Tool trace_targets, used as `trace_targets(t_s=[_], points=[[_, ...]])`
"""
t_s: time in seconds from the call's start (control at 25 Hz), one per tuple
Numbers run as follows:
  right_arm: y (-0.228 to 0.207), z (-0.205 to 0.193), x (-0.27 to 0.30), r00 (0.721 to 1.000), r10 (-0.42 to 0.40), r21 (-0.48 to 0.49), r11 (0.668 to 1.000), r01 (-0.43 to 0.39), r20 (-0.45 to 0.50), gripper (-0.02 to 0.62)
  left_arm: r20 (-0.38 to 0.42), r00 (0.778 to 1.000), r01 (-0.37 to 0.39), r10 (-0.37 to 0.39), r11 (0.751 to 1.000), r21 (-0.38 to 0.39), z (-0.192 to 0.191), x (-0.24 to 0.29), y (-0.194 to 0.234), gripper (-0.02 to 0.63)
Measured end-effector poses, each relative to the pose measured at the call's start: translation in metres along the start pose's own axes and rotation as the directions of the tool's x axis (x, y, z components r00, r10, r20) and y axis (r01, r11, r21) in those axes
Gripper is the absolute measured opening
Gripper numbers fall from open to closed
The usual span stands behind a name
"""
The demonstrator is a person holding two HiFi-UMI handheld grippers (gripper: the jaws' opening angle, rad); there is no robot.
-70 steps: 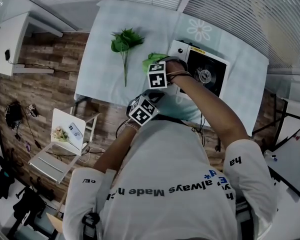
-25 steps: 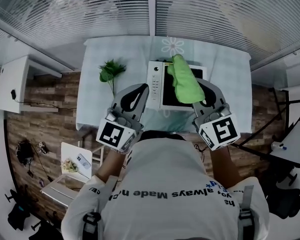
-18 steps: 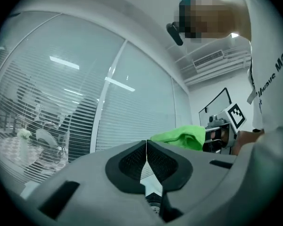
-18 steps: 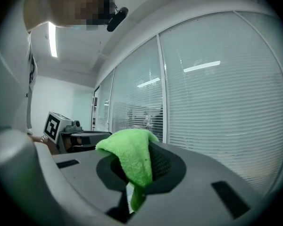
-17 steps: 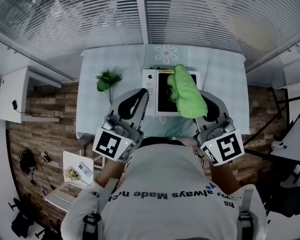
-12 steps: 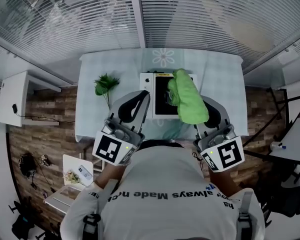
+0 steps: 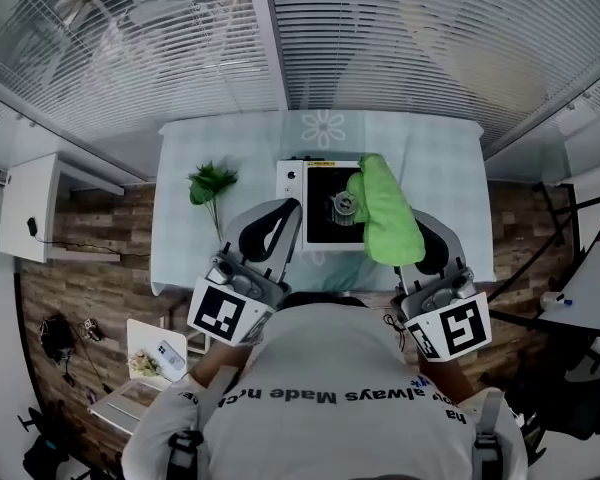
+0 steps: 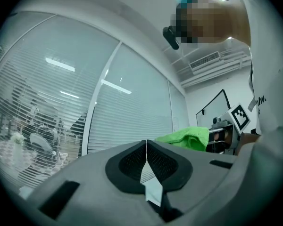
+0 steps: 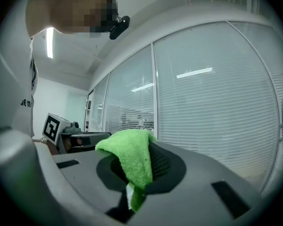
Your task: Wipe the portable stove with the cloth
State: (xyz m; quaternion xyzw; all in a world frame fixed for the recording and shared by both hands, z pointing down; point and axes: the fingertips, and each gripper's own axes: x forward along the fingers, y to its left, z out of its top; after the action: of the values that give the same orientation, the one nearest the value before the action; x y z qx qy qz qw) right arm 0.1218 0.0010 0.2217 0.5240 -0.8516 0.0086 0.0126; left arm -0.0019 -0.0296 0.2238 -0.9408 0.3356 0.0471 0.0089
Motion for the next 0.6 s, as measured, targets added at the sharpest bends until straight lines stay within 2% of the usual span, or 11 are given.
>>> trace_targets(t_s=[0.24,0.6], points=[[-0.0026,0.0036,0.0031,1.0,0.006,-0.004,1.0,-0.006,0.009,0.023,0.021,1.0,-0.009,0.009,1.0,0.002,-0.0005,0.0026,-0.0001,0.012],[-0.0047,0.0088,0.002,1.0,0.014,-0.013,1.0,-0.014,0.01,0.023,-0.01,1.0,-0.011,0.011,1.0,0.007,-0.0015,0.0028,-0.0018,0.012]])
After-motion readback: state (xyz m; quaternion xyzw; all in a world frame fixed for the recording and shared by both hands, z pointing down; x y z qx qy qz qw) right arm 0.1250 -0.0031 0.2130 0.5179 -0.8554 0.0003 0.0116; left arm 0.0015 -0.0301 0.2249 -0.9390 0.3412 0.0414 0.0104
